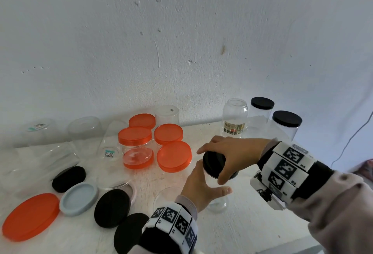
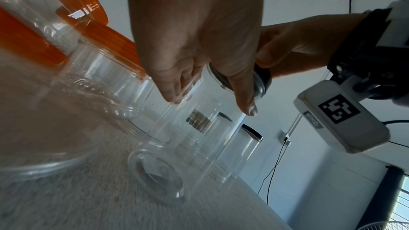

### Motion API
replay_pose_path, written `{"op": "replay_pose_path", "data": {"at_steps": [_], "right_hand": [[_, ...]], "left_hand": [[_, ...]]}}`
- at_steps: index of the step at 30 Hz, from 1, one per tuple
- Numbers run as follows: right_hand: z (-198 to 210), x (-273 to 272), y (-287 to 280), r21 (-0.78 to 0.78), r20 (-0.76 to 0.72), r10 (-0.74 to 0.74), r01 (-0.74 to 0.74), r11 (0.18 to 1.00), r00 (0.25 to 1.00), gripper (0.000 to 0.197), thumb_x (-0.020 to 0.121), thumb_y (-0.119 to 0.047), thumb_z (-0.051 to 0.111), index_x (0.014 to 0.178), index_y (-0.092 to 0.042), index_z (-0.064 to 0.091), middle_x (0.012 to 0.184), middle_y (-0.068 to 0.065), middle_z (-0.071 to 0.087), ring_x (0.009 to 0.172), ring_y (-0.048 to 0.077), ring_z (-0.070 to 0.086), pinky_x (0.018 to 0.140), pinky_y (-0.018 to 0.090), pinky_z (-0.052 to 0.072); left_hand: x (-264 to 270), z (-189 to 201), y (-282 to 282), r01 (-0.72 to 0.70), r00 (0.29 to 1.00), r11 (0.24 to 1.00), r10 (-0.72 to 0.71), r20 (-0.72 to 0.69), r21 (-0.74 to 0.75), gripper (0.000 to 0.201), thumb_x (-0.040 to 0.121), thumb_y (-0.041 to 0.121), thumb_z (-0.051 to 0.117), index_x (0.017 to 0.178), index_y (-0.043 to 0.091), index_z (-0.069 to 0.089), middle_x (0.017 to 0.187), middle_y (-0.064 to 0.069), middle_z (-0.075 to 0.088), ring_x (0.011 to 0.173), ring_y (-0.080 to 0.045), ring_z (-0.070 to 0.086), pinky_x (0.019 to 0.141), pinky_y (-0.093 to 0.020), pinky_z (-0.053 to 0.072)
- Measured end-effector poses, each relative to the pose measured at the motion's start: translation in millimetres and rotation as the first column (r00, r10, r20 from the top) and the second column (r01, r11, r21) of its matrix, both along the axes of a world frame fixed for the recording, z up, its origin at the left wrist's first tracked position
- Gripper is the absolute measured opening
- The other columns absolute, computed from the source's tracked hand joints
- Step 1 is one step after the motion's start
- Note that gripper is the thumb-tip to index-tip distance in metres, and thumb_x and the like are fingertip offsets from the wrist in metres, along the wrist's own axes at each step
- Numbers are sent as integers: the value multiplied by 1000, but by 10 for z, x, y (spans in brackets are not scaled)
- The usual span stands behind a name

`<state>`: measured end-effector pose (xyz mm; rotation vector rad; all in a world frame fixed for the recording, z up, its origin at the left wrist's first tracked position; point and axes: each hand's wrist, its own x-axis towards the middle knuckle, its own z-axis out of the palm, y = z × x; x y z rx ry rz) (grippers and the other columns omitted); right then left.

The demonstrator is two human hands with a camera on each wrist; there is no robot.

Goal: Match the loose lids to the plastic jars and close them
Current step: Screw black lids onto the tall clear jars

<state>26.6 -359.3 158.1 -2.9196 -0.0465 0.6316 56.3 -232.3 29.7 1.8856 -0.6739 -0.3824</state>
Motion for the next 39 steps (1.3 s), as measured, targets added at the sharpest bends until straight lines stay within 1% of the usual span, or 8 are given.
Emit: {"op": "replay_pose_path", "data": {"at_steps": [3,10,15,18,26,29,34,39], "right_hand": [[11,11,-28,20,37,27,-28,999,999,74,74,-44,77,137,-41,39,124,-9,40,116,16,43,98,35,46],[-95,20,4,-81,136,-82,94,992,987,76,71,-75,60,131,-32,41,110,-5,41,103,19,50,88,33,48],[-51,3,-29,-4,26,-30,30,1000,999,81,72,-54,74,139,-44,31,120,-9,37,114,16,40,98,39,45],[-33,-3,-58,30,47,12,-14,999,999,76,72,-45,77,136,-45,37,120,-11,40,112,14,42,96,33,46],[-126,23,-1,-67,146,-85,95,993,986,76,67,-74,64,130,-37,41,108,-7,41,99,18,49,86,32,49],[-118,4,-4,-53,134,-86,93,994,987,79,69,-72,64,134,-37,38,110,-7,39,103,18,47,89,33,48],[-69,-28,-53,34,72,-12,10,999,997,78,72,-50,75,140,-44,35,120,-10,39,112,14,40,98,34,44],[-118,-37,-7,-59,177,-53,65,996,983,76,71,-72,62,134,-34,44,107,-8,42,101,15,49,86,28,46]], "left_hand": [[-6,10,-1,3,1000,1000,-3,8,5,84,64,43,83,132,27,36,123,13,52,112,-6,48,94,-19,38],[-3,14,13,14,1000,1000,-14,-2,-26,83,65,39,84,133,27,38,124,14,53,113,-5,49,91,-17,38],[-9,13,2,-2,1000,1000,2,15,2,84,65,42,83,133,26,36,125,12,51,114,-7,49,96,-21,39],[-13,19,-6,-7,1000,1000,7,26,13,83,65,42,83,132,26,36,124,11,51,112,-7,48,95,-20,39],[-8,2,17,11,1000,999,-12,-16,-30,81,65,37,84,132,27,39,123,13,54,113,-7,50,93,-19,40],[-2,-6,14,9,999,999,-10,-31,-46,82,65,37,85,132,28,39,124,13,54,114,-7,50,93,-20,40],[-5,-2,5,-2,1000,1000,2,-5,-15,85,65,42,83,133,27,36,124,12,52,112,-6,49,92,-17,39],[-17,-4,12,2,999,999,-3,-32,-51,82,65,38,84,132,28,39,124,12,54,114,-7,50,93,-20,41]]}}
